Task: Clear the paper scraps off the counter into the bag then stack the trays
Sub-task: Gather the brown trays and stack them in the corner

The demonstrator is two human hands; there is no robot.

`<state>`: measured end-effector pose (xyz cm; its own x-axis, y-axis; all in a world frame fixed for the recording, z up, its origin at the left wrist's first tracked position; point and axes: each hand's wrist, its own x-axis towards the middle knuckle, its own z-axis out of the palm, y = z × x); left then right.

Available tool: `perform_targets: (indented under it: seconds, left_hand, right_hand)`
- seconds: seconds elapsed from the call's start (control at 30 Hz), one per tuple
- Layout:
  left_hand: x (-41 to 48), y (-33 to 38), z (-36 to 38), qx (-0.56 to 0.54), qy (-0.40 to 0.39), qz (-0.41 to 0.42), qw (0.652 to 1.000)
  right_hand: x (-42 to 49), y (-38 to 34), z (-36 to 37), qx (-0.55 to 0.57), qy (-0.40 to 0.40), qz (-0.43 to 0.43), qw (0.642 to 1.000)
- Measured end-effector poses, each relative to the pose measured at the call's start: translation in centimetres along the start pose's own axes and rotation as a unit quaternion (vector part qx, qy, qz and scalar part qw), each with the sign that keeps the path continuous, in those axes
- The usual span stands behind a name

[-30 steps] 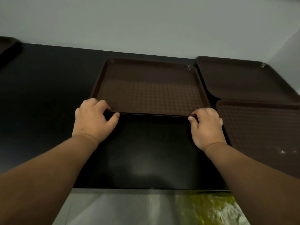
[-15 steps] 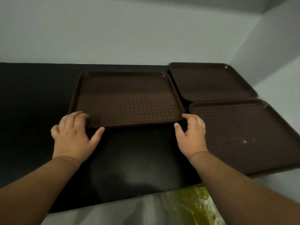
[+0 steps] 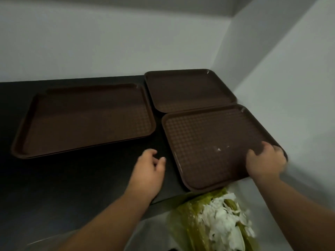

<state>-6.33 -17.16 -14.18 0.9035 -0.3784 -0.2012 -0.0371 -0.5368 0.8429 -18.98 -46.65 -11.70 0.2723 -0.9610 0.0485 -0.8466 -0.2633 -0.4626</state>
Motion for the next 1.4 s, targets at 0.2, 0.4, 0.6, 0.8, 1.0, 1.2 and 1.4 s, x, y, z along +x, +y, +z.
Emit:
perform_targets:
  seconds: [0.2, 0.4, 0.6, 0.8, 1.0, 1.2, 1.4]
  left_hand:
    - [1.3, 5.2, 5.2, -0.010, -0.110, -0.128, 0.986]
    - [-1.1, 6.8, 3.4, -0.091, -0.069, -0.044, 0.992]
    - [-1.6, 7.2, -2.6, -0.159, 0.076, 0.014, 0.984]
    - [0.1, 0.7, -14.1, -0.136, 0.134, -0.029, 0.981]
    - [-0.4, -5.1, -23.5, -0.063, 0.198, -0.140, 0.968]
    - [-1.9, -8.4, -28.1, 0.007, 0.174, -0.201, 0.964]
    - [-5.4, -10.1, -25.5, 0.324, 0.189, 0.001, 0.927]
  right_hand:
    - [2.1, 3.2, -1.2, 0.027, -0.062, 0.105, 0.992]
    - [2.2, 3.8, -1.3, 0.187, -0.012, 0.184, 0.965]
    - [-0.3, 1.1, -1.1, 0.465, -0.105, 0.327, 0.816]
    - [-7.9, -8.2, -0.4, 0.513, -0.226, 0.281, 0.779]
    - [-16.2, -16.9, 1.8, 0.484, -0.246, 0.220, 0.810]
    - [-21.1, -21.5, 4.0, 0.480, -0.272, 0.193, 0.812]
    - [-23.9, -19.8, 5.7, 0.450, -0.360, 0.178, 0.798]
